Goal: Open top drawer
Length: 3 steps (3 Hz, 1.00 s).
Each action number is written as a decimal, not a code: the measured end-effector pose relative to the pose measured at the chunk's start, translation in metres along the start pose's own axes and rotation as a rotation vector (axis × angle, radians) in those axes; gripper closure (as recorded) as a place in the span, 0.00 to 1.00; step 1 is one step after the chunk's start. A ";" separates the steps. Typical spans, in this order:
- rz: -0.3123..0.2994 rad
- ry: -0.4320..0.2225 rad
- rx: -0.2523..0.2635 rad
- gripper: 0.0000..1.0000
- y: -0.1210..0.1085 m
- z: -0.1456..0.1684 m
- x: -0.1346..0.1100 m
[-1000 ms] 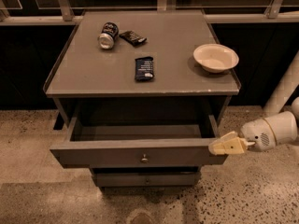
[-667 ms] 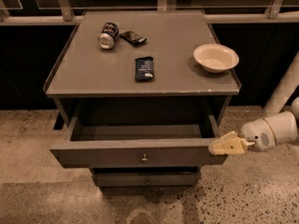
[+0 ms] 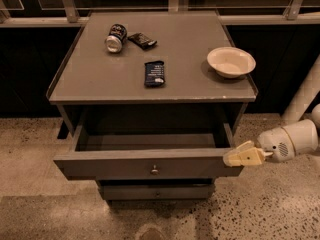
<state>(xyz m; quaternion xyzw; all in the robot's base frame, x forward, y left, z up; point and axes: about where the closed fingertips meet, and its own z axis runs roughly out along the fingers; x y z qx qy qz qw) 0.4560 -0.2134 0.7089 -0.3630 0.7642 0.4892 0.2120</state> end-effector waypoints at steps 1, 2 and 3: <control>-0.034 0.020 0.033 0.12 0.008 -0.003 -0.010; -0.100 0.052 0.103 0.00 0.026 -0.012 -0.032; -0.100 0.052 0.103 0.00 0.026 -0.012 -0.032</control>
Offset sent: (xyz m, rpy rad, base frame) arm 0.0014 0.0057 0.0780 -0.1864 -0.2017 -0.0055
